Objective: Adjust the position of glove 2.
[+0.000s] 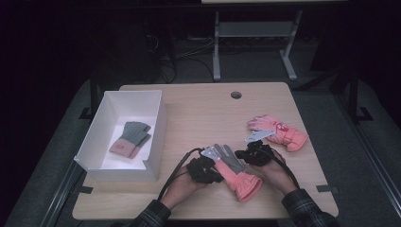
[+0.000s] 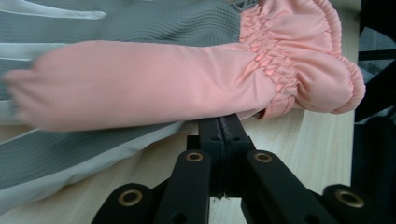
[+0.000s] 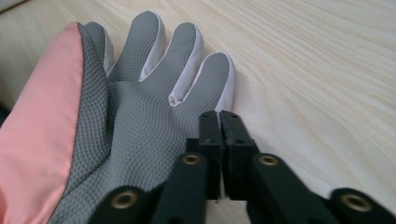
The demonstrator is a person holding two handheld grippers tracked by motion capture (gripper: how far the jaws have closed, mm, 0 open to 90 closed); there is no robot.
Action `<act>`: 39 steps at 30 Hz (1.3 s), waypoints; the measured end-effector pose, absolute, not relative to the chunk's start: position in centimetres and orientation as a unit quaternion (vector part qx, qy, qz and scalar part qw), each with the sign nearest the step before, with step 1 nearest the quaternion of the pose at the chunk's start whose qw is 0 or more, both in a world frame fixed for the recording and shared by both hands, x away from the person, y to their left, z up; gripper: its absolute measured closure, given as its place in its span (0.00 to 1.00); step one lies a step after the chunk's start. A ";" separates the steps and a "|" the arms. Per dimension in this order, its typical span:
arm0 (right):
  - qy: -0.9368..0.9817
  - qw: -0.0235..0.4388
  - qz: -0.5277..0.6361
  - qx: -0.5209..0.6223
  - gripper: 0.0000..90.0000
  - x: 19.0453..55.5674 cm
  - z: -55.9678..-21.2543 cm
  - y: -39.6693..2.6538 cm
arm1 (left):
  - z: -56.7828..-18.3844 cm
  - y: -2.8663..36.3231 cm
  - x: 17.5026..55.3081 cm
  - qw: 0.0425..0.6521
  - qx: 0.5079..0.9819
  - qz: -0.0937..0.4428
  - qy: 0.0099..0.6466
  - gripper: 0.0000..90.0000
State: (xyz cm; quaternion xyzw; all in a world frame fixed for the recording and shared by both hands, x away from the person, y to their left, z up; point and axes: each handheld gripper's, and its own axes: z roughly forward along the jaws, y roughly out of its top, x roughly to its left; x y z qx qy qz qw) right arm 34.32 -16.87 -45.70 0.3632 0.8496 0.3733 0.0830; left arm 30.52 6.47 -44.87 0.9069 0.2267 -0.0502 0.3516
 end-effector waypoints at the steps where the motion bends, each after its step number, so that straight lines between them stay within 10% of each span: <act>1: 0.850 0.083 0.373 0.363 0.95 34.3 -45.7 -16.9 | -44.9 6.5 30.5 0.352 0.907 -0.050 0.227 0.93; 15: 0.859 0.079 0.373 0.341 0.69 33.8 -43.9 -19.3 | -45.1 9.8 28.7 0.352 0.911 0.000 0.214 0.42; 22: 0.859 0.090 0.371 0.341 1.00 34.3 -42.7 -21.2 | -45.3 11.1 28.4 0.362 0.901 0.018 0.237 0.25; 39: 0.828 0.182 0.326 0.418 1.00 40.5 -41.4 -28.4 | -45.4 12.5 27.8 0.346 0.905 0.034 0.244 0.15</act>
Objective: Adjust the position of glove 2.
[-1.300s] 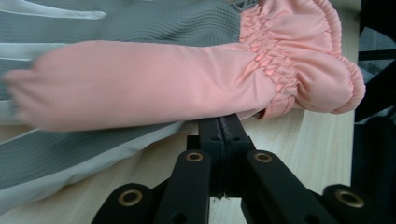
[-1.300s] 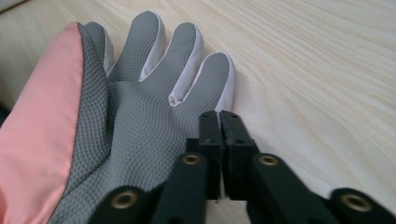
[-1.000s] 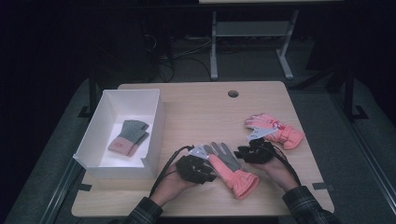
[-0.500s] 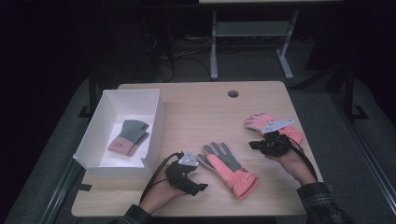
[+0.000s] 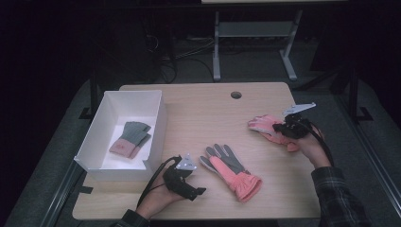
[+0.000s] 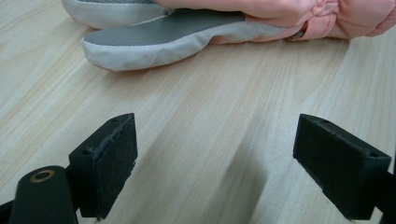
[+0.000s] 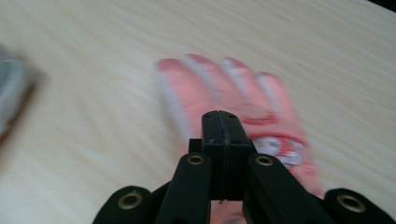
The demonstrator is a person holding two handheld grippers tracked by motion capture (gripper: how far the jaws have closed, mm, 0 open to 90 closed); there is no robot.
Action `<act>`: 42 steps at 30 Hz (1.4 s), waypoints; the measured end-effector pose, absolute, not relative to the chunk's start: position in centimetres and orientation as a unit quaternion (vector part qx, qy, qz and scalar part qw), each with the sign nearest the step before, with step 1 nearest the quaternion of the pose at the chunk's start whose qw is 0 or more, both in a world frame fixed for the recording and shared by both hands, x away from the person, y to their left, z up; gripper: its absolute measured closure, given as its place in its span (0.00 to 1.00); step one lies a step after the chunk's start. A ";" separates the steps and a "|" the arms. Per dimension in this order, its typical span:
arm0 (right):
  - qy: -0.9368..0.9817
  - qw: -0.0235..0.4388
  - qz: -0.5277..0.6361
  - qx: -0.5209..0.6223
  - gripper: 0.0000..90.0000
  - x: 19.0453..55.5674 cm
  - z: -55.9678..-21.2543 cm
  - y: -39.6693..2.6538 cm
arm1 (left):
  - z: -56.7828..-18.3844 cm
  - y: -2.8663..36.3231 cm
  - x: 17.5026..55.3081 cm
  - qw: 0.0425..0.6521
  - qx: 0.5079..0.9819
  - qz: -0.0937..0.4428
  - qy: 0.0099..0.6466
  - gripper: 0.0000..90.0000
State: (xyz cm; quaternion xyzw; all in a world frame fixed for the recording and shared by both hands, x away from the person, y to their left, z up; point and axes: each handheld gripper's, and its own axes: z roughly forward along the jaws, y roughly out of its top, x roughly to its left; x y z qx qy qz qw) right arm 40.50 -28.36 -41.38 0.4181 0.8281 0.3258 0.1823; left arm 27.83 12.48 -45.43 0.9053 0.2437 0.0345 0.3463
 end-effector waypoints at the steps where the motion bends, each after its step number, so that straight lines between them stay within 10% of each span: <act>1: 0.821 0.188 0.321 0.433 1.00 41.3 -41.6 -29.2 | -45.4 12.5 27.8 0.346 0.905 0.034 0.244 0.15; 19: 0.807 0.177 0.270 0.494 1.00 44.6 -44.0 -34.2 | -45.3 12.5 28.2 0.342 0.908 0.038 0.238 0.15; 42: 0.866 0.107 0.291 0.393 1.00 39.9 -43.3 -27.8 | -45.4 12.3 28.0 0.331 0.914 0.035 0.234 0.15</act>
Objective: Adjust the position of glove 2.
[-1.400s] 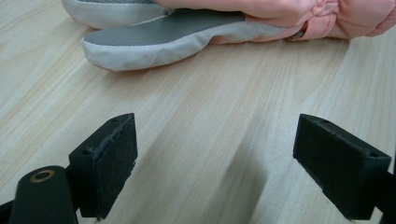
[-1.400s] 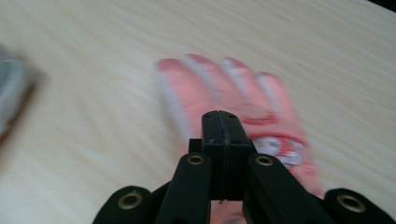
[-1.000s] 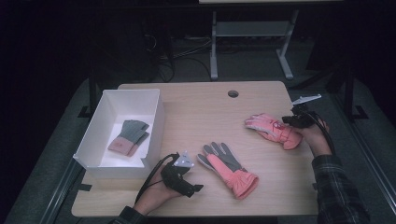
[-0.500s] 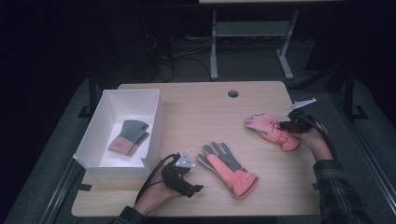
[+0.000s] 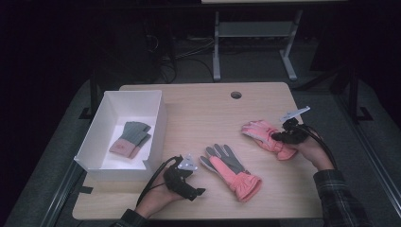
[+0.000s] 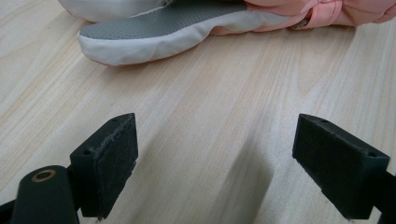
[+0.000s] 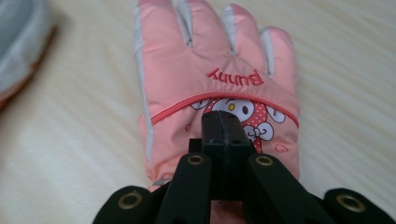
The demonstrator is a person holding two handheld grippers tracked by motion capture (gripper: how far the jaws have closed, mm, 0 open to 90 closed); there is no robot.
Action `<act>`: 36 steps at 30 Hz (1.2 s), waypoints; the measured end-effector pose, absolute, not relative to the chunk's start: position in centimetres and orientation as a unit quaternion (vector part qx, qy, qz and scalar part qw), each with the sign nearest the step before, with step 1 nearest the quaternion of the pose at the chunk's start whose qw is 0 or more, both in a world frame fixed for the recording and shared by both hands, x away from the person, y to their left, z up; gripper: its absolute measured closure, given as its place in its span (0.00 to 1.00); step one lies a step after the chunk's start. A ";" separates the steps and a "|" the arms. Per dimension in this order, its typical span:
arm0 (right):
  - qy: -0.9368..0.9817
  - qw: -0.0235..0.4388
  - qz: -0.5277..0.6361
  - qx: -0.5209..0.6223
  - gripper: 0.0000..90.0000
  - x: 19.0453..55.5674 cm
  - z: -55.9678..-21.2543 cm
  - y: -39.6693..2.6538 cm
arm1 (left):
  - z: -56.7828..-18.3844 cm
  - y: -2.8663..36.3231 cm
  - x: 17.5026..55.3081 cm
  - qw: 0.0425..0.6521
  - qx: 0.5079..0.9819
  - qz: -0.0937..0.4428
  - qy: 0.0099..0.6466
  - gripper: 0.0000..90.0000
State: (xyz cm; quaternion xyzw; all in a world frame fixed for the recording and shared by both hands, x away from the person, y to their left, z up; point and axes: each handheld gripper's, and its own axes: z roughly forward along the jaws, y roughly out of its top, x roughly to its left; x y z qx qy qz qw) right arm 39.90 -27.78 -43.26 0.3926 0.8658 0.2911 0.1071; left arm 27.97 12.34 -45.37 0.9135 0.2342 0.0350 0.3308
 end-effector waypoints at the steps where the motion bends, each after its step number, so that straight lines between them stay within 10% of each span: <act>1: 0.870 0.105 0.291 0.384 1.00 39.7 -43.3 -27.5 | -45.3 12.4 28.0 0.331 0.914 0.035 0.233 0.15; 15: 0.899 0.078 0.295 0.314 0.99 37.3 -42.9 -22.6 | -45.3 12.3 27.8 0.330 0.914 0.036 0.231 0.15; 30: 0.861 0.053 0.304 0.404 0.50 37.3 -43.3 -23.9 | -45.4 12.3 27.9 0.329 0.914 0.037 0.232 0.15; 36: 0.869 0.063 0.290 0.397 0.63 37.2 -44.5 -22.9 | -45.5 12.3 27.8 0.332 0.912 0.036 0.236 0.15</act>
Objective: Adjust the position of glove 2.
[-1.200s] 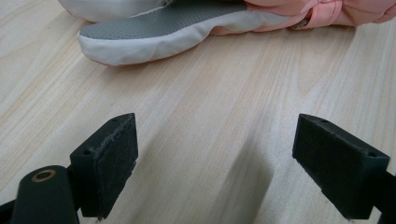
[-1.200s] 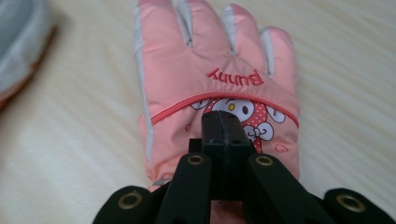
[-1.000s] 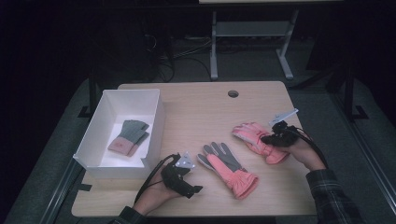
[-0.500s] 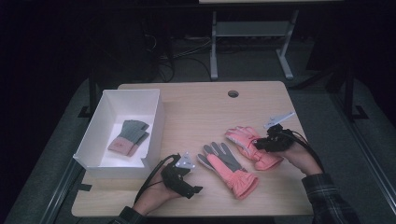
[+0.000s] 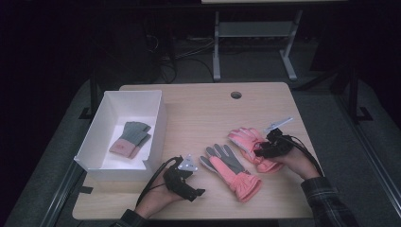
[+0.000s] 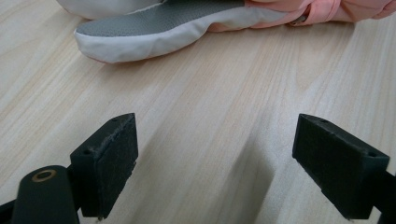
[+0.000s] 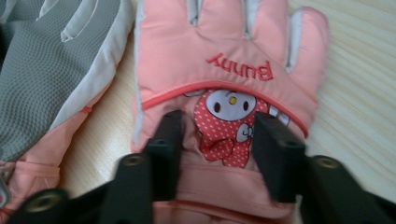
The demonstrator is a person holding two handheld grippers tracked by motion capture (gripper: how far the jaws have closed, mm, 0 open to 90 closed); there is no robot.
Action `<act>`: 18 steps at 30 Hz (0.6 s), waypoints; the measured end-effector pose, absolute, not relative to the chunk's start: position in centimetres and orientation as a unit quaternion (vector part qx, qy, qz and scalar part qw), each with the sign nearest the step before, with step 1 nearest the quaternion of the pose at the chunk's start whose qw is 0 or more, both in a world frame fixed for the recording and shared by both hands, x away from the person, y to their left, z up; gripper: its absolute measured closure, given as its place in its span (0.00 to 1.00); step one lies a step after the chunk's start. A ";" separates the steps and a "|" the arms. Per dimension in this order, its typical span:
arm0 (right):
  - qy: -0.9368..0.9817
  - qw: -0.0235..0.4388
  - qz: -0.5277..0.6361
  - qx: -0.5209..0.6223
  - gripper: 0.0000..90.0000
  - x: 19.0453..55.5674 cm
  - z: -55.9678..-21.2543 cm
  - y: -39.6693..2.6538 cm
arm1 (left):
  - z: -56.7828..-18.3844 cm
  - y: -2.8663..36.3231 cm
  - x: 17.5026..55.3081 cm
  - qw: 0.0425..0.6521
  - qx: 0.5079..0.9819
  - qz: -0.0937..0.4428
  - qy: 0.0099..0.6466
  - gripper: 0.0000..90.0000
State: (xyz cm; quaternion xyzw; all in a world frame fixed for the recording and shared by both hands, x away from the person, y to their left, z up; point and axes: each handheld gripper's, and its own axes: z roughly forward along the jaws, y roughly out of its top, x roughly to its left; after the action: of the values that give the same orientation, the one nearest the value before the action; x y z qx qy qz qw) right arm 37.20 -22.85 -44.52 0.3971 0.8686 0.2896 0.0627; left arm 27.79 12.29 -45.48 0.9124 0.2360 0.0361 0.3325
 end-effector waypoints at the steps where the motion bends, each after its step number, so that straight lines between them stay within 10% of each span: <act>1: 0.869 0.061 0.287 0.397 0.71 37.1 -44.5 -22.7 | -45.5 12.3 27.8 0.332 0.912 0.037 0.236 0.15; 6: 0.868 0.070 0.291 0.395 0.96 36.7 -44.5 -22.5 | -45.5 12.2 27.8 0.327 0.916 0.038 0.230 0.15; 18: 0.850 0.051 0.337 0.403 1.00 36.5 -43.1 -24.0 | -45.5 12.3 27.9 0.330 0.914 0.037 0.234 0.15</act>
State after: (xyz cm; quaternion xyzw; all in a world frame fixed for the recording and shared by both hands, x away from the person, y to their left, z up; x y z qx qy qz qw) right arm 36.50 -24.05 -43.15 0.4025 0.8497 0.3369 0.0509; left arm 27.88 12.28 -45.48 0.9137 0.2338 0.0374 0.3304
